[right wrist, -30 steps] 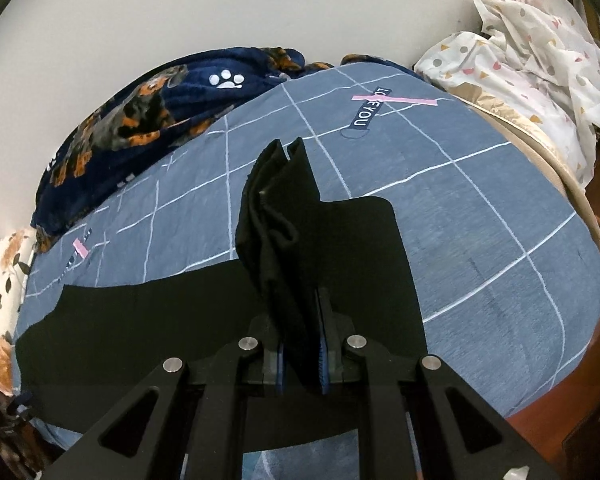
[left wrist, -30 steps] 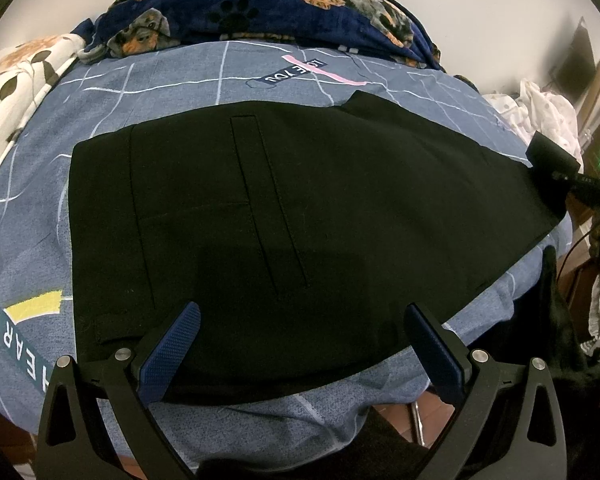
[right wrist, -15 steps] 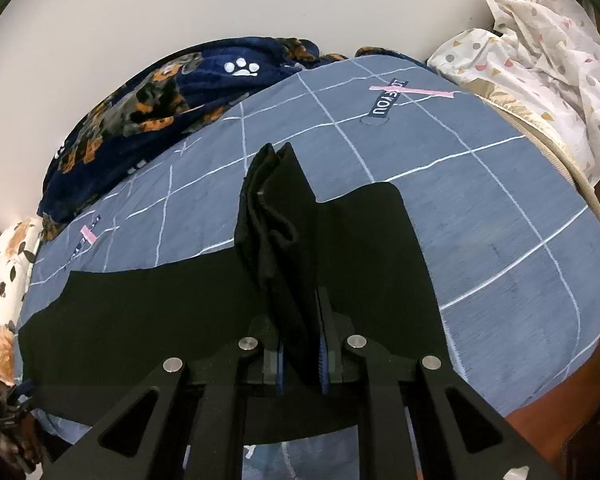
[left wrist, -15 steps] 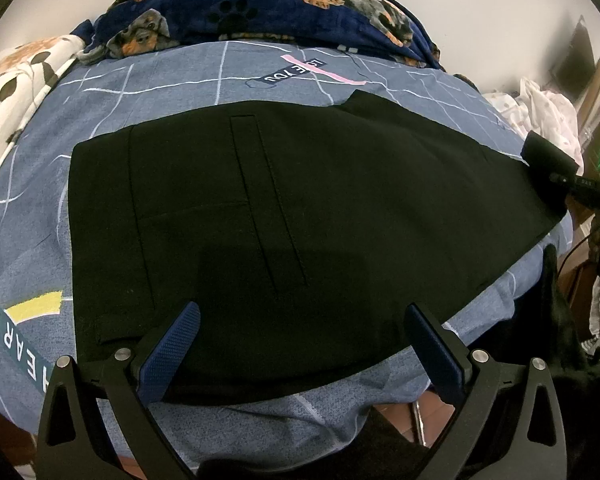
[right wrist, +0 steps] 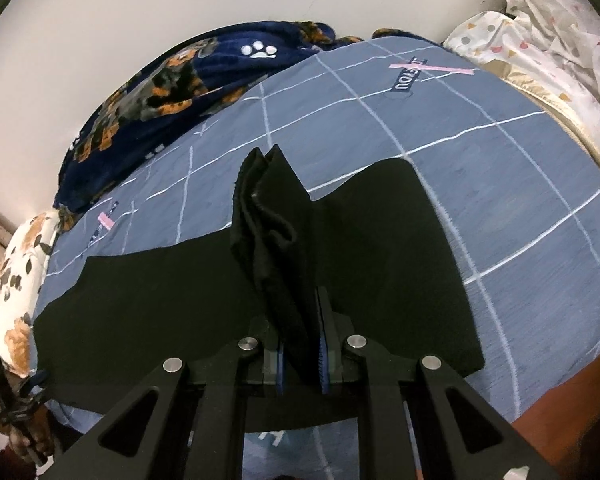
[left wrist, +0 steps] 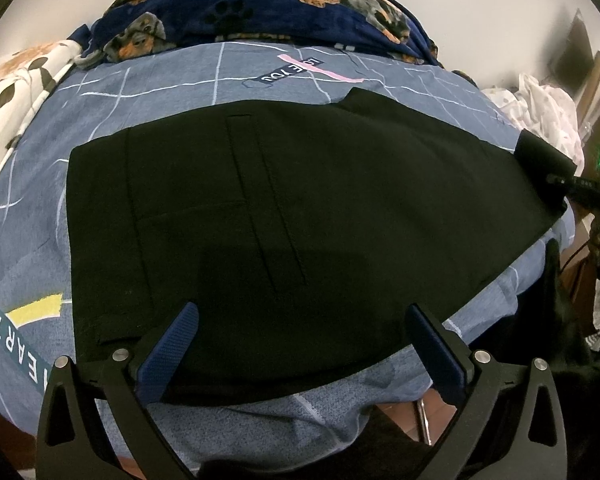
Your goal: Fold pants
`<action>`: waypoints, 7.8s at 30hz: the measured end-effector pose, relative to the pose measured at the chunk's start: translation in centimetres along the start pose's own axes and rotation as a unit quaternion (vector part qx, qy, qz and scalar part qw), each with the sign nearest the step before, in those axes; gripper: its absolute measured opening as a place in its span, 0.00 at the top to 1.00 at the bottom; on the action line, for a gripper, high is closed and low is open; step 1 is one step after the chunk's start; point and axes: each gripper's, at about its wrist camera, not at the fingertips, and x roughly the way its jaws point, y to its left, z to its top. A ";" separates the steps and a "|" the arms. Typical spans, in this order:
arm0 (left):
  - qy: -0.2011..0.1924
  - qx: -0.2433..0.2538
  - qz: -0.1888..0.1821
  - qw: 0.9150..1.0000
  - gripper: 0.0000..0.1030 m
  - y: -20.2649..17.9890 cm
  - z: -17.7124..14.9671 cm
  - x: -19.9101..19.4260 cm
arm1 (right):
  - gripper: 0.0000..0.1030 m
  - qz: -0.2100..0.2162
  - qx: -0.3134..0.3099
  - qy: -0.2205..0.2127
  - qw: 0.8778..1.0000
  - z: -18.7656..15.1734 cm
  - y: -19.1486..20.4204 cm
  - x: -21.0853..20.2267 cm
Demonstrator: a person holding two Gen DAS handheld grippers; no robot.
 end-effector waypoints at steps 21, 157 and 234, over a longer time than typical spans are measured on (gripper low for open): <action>-0.001 0.009 0.007 1.000 0.00 -0.2 -0.2 0.2 | 0.87 0.015 -0.019 0.016 1.000 -1.2 2.3 1.2; 0.011 -0.050 -0.063 0.997 0.00 -0.8 1.2 0.5 | 0.89 0.271 0.374 0.149 0.874 -10.2 4.6 6.5; 0.024 -0.004 -0.022 0.999 0.00 -2.0 1.1 1.3 | 1.00 0.140 0.095 0.007 0.986 -3.6 -4.9 0.6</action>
